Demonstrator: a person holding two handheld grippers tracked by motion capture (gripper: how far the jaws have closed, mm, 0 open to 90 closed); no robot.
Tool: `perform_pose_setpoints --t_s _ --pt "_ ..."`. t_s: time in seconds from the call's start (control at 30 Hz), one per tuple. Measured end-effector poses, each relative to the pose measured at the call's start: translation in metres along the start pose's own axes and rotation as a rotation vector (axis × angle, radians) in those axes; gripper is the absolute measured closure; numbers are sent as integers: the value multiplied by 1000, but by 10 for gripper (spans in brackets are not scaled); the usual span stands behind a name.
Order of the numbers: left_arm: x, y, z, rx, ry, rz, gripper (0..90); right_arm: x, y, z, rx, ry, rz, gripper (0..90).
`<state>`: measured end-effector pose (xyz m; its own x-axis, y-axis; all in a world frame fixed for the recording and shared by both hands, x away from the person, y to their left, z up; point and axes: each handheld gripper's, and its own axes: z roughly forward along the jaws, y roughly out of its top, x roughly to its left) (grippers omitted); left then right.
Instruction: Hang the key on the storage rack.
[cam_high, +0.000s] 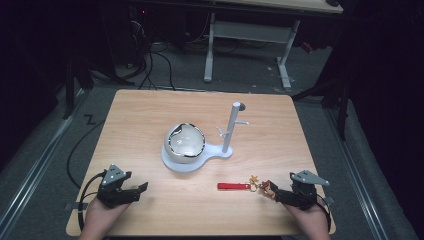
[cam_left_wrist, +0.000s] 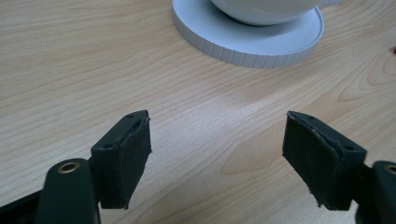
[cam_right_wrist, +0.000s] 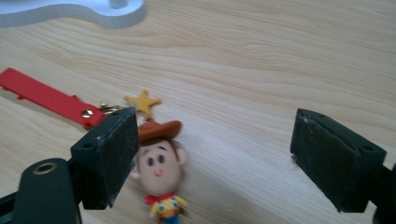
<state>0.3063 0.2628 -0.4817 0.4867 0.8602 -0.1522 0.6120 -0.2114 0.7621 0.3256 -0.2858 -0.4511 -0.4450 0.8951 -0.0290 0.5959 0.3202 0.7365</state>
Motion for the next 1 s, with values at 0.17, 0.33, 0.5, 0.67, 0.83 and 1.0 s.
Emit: perform_pose_setpoints --t_s 0.17,0.33,0.5,0.67,0.83,1.0 --pt "6 -2 -4 -8 -4 -20 254 22 9 0 -18 73 -75 186" --pt "3 -3 -3 3 -8 -5 255 35 20 3 12 119 -149 214" --pt "2 -2 -1 5 -18 2 255 39 34 8 67 155 -202 263" --pt "1 -2 1 15 -25 4 255 46 43 19 167 190 -268 306" --pt "0 -2 1 15 -31 11 255 55 53 29 262 215 -343 332" --pt "0 -2 1 15 -36 11 255 66 62 37 376 226 -433 380"
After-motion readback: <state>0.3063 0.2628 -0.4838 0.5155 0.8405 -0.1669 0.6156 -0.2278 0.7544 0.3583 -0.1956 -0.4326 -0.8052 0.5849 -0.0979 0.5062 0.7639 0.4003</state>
